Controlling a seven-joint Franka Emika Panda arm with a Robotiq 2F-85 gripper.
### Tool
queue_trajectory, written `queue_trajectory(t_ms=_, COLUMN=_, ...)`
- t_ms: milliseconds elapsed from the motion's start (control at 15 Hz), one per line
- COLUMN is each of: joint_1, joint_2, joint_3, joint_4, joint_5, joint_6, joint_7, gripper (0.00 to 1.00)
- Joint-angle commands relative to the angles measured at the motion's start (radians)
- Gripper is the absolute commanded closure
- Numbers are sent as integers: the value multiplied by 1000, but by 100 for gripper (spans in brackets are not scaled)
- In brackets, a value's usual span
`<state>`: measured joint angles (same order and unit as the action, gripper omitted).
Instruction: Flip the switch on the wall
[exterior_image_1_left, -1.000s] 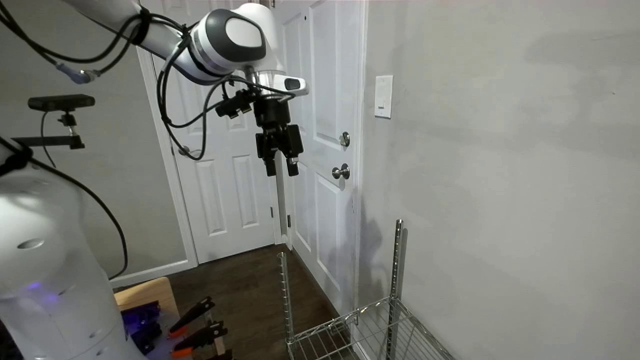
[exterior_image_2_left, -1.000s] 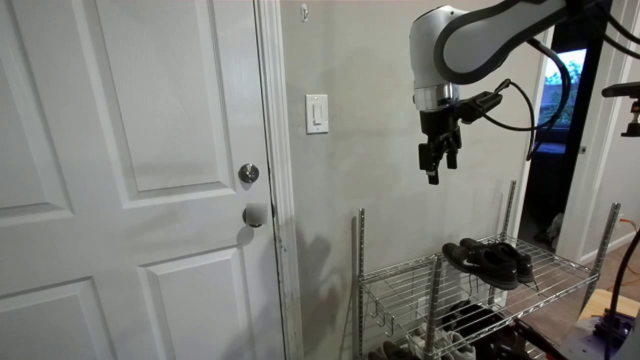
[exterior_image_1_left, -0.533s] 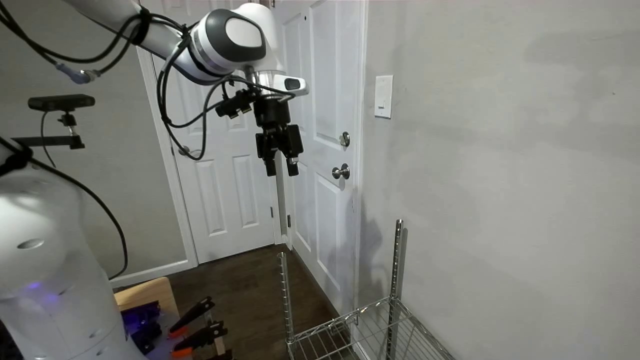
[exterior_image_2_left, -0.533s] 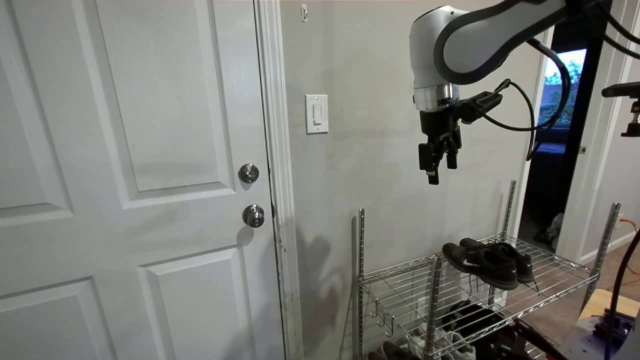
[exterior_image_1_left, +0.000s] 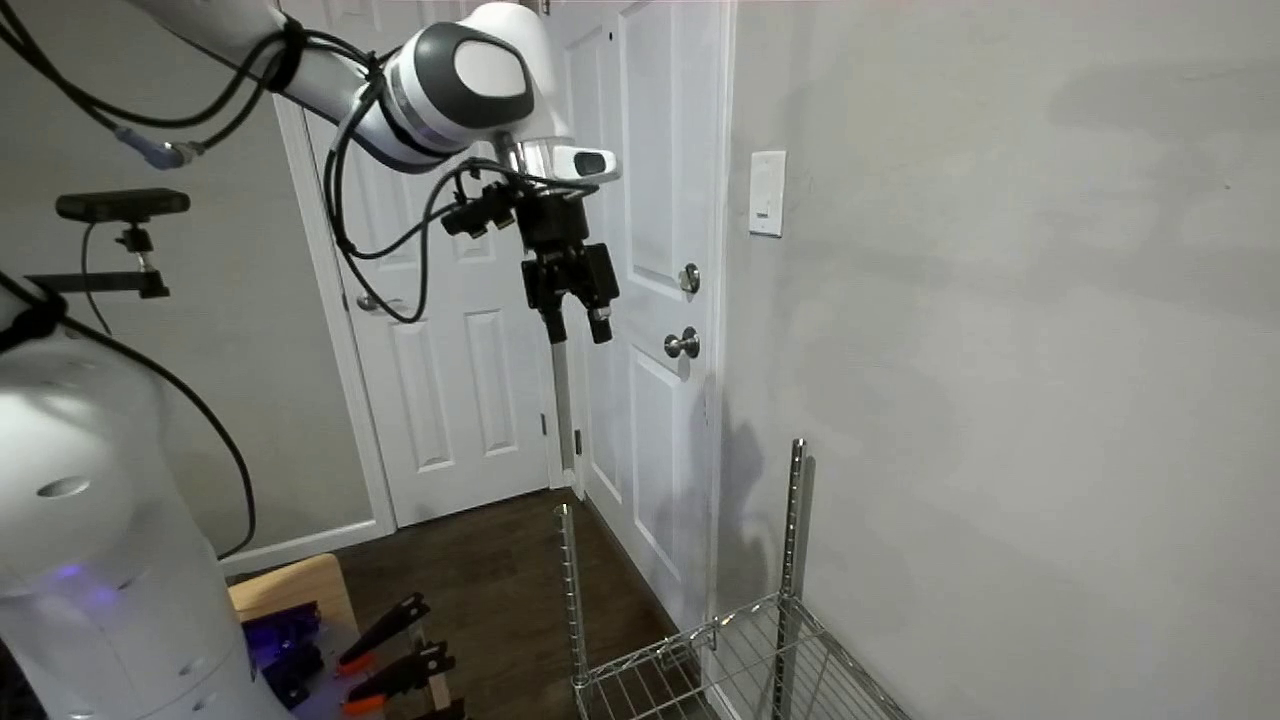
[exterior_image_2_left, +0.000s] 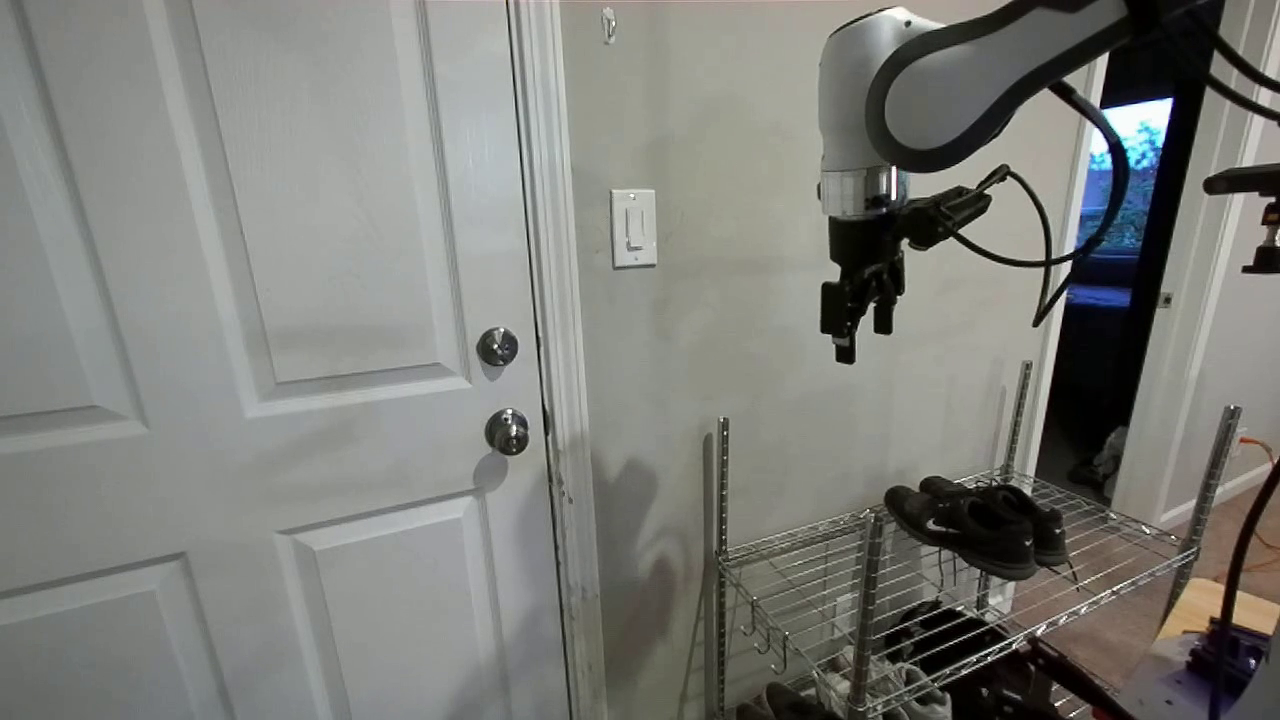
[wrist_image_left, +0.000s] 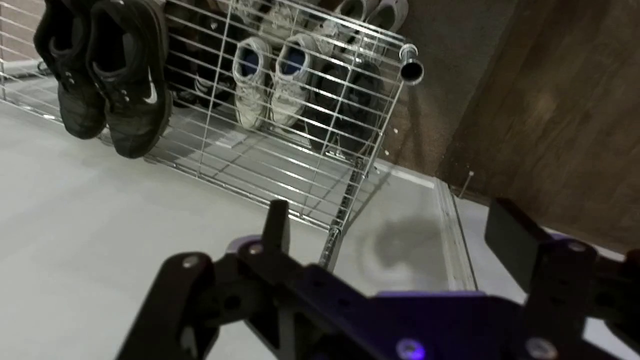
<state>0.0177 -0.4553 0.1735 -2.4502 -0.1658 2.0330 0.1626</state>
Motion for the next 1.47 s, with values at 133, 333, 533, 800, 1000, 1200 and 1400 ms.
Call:
queue_trajectory(t_ms=133, joint_1=-8, joint_2=68, joint_3=8, joint_4=17, joint_5=-59, joint_6=306, joint_7=56, gripper=0)
queue_trajectory(t_ms=333, joint_1=-28, joint_2=107, joint_3=12, joint_4=40, joint_5=-98, joint_6=460, joint_7=93, gripper=0)
queue_trajectory(t_ms=533, joint_1=-72, joint_2=147, joint_3=33, joint_4=70, joint_5=-194, joint_6=606, joint_7=149, gripper=33)
queue_trajectory(t_ms=800, joint_1=-133, joint_2=236, joint_3=46, joint_4=138, joint_5=-314, joint_6=756, joint_7=196, gripper=59)
queue_trajectory(t_ms=1000, joint_1=-166, joint_2=306, joint_3=59, joint_4=197, joint_5=-401, joint_6=837, joint_7=247, gripper=80)
queue_trajectory(t_ms=1200, joint_1=-194, joint_2=357, joint_3=80, joint_4=255, joint_5=-538, joint_6=905, joint_7=333, gripper=94)
queue_trajectory(t_ms=1400, joint_1=-198, joint_2=396, joint_3=89, joint_4=310, joint_5=-658, joint_6=922, joint_7=426, gripper=99)
